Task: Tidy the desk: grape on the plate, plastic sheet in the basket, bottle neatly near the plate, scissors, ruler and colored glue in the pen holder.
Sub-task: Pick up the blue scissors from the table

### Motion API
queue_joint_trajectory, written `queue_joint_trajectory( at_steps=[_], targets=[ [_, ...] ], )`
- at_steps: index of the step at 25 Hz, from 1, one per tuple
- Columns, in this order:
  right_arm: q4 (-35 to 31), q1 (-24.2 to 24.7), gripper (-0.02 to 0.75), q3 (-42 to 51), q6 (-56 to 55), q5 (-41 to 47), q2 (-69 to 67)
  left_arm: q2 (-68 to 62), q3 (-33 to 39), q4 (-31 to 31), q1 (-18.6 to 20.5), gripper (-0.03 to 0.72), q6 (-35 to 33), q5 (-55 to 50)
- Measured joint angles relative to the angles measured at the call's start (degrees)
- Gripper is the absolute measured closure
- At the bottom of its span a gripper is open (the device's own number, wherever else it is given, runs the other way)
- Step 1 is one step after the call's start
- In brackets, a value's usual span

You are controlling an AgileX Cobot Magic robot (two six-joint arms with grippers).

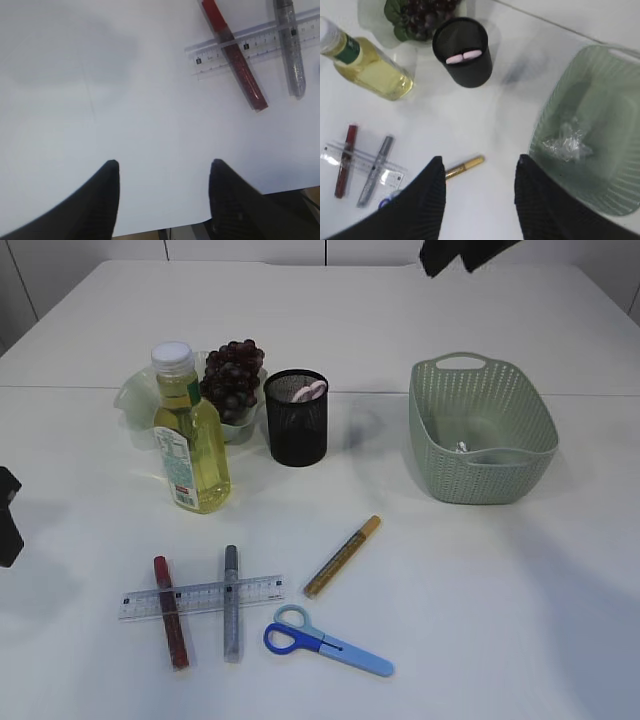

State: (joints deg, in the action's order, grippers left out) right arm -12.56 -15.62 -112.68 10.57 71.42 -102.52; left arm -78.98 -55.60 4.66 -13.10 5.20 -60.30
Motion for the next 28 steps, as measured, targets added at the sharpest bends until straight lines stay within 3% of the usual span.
queue_joint_trajectory(
  at_steps=[11, 17, 22, 28],
  targets=[
    [10.6, -17.5, 0.37, 13.5, -3.9, 0.1, 0.8, 0.0, 0.0, 0.0, 0.0, 0.273, 0.0, 1.8],
    [11.9, -24.2, 0.37, 24.2, -2.1, -0.2, 0.8, 0.0, 0.0, 0.0, 0.0, 0.273, 0.0, 2.3],
    [11.2, -27.5, 0.37, 31.7, 7.2, -7.7, 0.8, 0.0, 0.0, 0.4, 0.0, 0.273, 0.0, 2.3],
    [8.0, -27.8, 0.37, 37.6, 12.6, -14.7, 0.8, 0.0, 0.0, 0.5, 0.0, 0.273, 0.0, 2.3]
  ],
)
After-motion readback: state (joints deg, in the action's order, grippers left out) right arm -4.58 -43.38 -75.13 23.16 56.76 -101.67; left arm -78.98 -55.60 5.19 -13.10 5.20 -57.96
